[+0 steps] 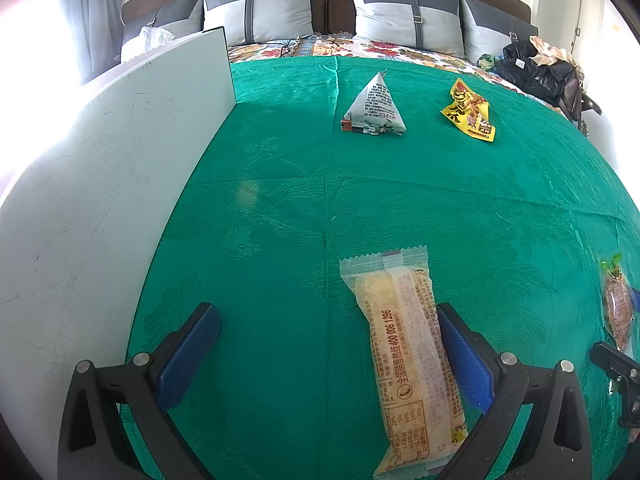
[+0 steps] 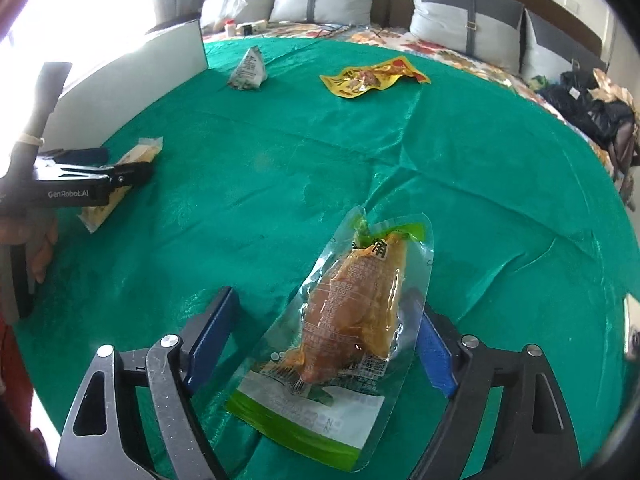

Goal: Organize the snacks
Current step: 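Close the left tool on the bread roll while the right tool closes on the sausage bag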

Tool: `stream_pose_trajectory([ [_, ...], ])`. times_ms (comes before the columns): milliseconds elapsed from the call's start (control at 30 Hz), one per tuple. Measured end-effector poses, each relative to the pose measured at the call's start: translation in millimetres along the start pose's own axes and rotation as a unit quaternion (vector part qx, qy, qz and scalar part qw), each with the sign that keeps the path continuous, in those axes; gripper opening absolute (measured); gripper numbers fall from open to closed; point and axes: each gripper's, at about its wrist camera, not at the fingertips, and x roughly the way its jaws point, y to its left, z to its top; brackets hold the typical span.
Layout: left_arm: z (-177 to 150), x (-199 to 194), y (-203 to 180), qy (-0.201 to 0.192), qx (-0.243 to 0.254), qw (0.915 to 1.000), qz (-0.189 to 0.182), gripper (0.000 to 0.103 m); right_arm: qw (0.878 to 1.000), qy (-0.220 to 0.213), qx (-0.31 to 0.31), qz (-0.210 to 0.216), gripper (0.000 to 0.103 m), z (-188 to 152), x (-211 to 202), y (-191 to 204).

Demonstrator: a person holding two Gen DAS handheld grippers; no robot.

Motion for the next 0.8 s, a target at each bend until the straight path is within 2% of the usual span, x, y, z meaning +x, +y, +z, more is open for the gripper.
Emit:
stream_pose_trajectory([
  [233, 0.1, 0.1, -0.2, 0.000, 0.000, 1.0000, 0.000, 0.103, 1.000, -0.001, 0.010, -0.007, 0.095, -1.2, 0.5, -1.4],
  [800, 0.0, 0.7, -0.5, 0.000, 0.001, 1.0000, 0.000, 0.103, 1.000, -0.001, 0.012, -0.006, 0.097, -1.9, 0.4, -2.8],
])
